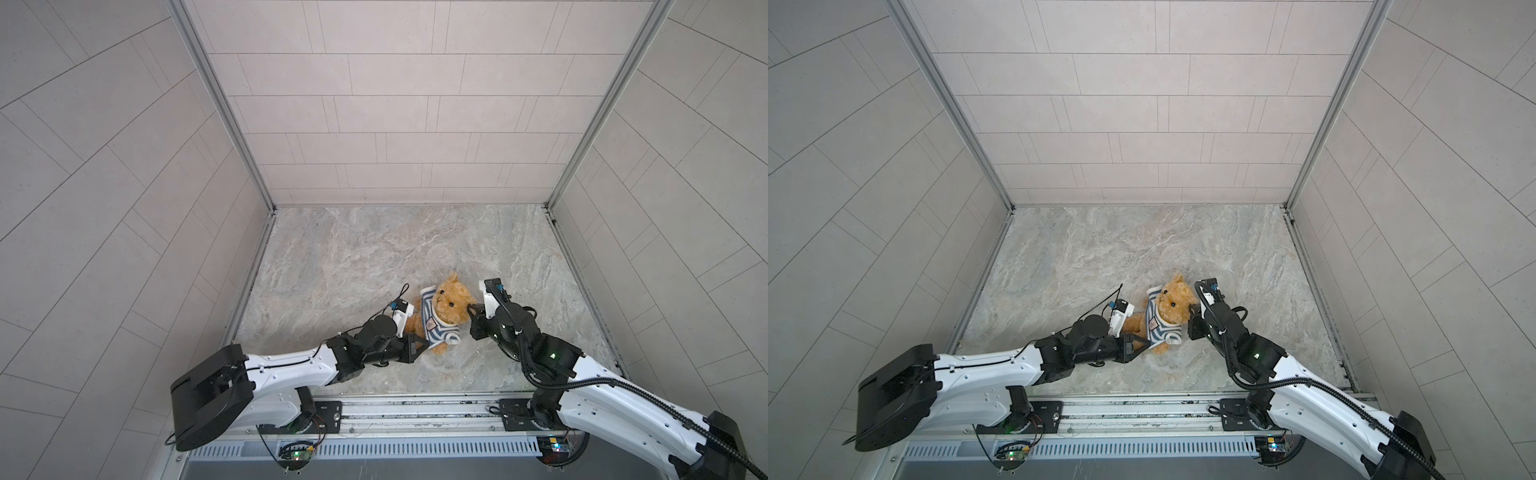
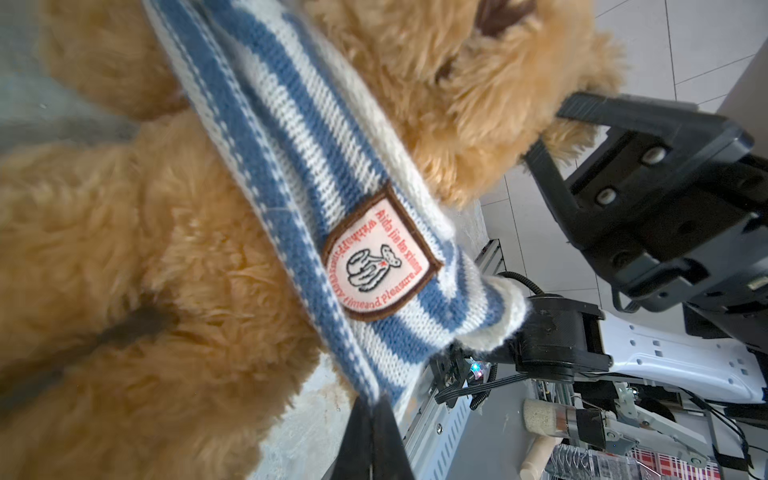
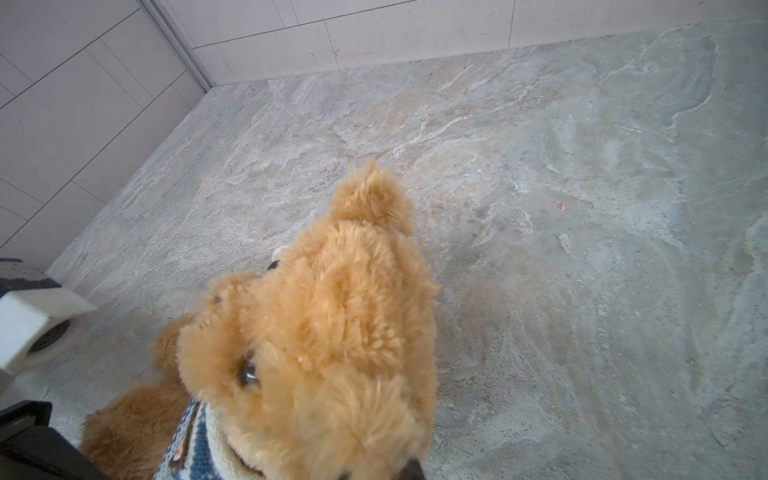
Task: Dress the teddy bear
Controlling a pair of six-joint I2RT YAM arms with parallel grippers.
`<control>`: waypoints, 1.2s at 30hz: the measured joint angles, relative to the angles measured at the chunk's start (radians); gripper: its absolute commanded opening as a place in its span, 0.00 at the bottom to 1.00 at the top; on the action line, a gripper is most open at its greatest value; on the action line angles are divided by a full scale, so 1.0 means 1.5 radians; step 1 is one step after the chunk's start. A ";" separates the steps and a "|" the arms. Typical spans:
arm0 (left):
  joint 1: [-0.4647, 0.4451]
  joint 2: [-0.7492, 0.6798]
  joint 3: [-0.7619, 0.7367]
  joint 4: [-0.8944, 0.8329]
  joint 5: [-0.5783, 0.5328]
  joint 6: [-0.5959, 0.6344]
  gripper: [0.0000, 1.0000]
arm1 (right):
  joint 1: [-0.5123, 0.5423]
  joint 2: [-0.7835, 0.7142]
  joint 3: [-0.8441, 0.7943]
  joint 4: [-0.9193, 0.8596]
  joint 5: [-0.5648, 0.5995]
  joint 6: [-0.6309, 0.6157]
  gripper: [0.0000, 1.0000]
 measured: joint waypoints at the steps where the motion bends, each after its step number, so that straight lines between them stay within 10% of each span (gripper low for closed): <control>1: -0.008 0.000 0.000 0.004 -0.007 -0.003 0.00 | 0.004 -0.002 -0.001 0.000 0.007 0.002 0.00; 13: -0.088 0.106 0.056 0.048 -0.014 -0.014 0.00 | 0.033 -0.028 -0.008 -0.007 0.076 0.026 0.00; 27: -0.005 0.076 -0.034 0.076 -0.004 -0.008 0.00 | 0.038 -0.051 -0.008 -0.045 0.092 0.033 0.00; 36: 0.121 0.003 -0.043 -0.019 0.023 0.071 0.00 | 0.038 0.002 0.001 -0.028 0.051 0.026 0.45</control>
